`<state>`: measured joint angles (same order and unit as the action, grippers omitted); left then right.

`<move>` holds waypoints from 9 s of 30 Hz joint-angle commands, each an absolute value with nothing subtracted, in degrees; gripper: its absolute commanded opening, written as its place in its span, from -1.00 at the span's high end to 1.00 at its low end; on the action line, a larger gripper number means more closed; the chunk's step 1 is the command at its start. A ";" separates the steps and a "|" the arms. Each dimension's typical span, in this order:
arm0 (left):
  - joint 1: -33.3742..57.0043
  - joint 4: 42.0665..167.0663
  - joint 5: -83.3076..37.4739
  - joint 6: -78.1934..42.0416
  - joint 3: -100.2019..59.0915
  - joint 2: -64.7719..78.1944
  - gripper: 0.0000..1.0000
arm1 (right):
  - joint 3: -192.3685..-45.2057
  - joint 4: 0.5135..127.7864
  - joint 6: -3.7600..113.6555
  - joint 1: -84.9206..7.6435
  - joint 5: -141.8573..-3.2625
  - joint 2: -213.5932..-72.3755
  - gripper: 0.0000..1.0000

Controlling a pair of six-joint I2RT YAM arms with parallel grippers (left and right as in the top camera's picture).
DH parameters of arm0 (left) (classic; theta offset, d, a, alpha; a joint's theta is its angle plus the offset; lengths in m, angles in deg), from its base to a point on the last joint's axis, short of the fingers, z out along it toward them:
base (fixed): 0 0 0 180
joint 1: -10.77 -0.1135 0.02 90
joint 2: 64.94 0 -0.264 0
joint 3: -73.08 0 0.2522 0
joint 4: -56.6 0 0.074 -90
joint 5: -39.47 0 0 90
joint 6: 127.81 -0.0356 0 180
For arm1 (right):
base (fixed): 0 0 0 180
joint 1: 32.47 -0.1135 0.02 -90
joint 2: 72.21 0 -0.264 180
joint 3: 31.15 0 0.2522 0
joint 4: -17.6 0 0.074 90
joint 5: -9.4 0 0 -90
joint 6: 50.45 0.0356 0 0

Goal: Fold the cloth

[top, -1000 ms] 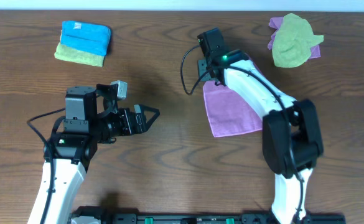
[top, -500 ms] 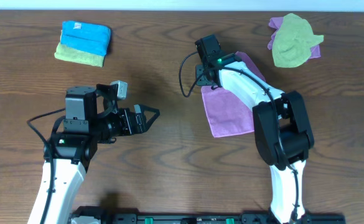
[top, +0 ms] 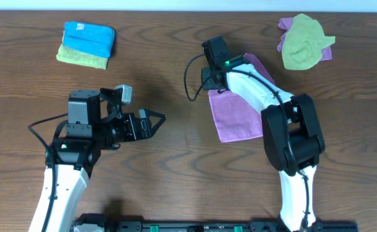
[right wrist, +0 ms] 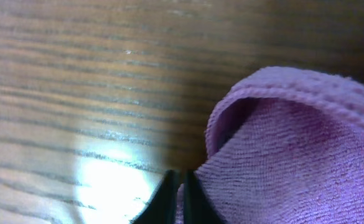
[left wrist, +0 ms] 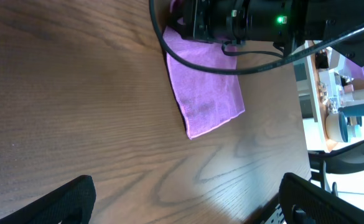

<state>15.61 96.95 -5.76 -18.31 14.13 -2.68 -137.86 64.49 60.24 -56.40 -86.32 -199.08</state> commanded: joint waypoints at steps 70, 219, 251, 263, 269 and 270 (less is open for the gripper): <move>15.78 97.82 -7.51 -21.15 13.06 -2.81 -0.91 | -160.92 66.52 56.39 -66.15 -102.51 -203.36 0.97; 10.03 73.82 -41.54 5.15 10.28 37.54 -0.55 | -91.11 27.38 105.37 -65.62 -45.66 -168.92 -0.99; 10.03 74.98 -31.99 3.20 10.28 42.17 0.88 | -91.08 28.88 105.09 -70.10 -63.43 -169.94 -0.97; 10.03 77.39 -29.28 0.91 10.28 42.17 0.88 | -91.08 17.10 110.95 -70.06 -61.93 -180.26 -0.91; 10.03 77.41 -29.23 0.91 10.28 42.17 0.88 | -91.08 15.86 111.97 -70.50 -61.97 -182.10 -0.87; 10.03 77.39 -28.97 0.91 10.28 42.15 0.89 | -91.11 15.59 112.21 -70.69 -62.28 -182.36 -0.87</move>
